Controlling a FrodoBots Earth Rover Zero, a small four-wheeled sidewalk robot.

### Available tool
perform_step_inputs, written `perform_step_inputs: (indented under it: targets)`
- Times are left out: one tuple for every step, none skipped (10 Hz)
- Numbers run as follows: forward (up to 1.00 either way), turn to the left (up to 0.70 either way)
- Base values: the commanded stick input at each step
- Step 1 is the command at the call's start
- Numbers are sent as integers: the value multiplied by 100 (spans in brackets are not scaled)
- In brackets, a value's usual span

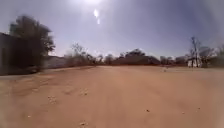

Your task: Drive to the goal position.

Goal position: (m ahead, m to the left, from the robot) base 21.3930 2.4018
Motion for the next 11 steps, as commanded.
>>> perform_step_inputs:
  targets:
    - [85, 0]
    - [85, 0]
    - [85, 0]
    - [85, 0]
    - [85, 0]
    - [85, 0]
    - [85, 0]
    - [85, 0]
    - [85, 0]
    - [85, 0]
    - [85, 0]
